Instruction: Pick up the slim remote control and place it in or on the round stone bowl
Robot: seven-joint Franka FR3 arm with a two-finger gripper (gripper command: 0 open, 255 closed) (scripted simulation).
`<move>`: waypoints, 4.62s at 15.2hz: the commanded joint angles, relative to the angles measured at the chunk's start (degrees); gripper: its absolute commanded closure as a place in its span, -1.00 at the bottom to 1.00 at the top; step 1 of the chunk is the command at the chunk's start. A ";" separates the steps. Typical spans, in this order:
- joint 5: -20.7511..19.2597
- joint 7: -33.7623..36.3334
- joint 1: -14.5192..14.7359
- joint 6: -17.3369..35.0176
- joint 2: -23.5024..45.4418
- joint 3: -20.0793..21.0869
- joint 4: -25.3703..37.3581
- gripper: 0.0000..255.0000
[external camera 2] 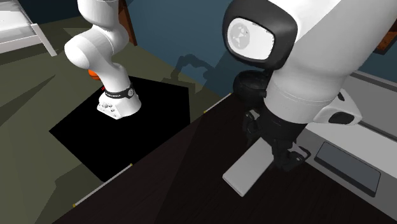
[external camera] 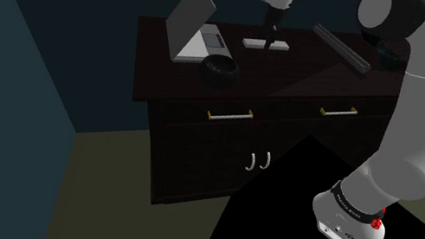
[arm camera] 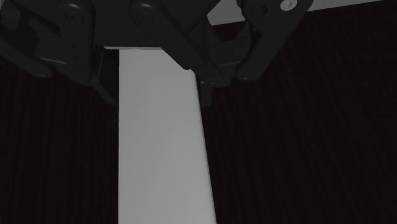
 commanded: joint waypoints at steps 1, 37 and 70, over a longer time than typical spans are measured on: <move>-0.18 0.15 -0.02 -1.40 -0.34 -0.09 1.08 1.00; -7.69 28.44 19.20 -4.95 -18.40 8.07 -11.50 1.00; -7.67 31.68 21.13 -0.46 -17.96 9.57 -15.48 -1.00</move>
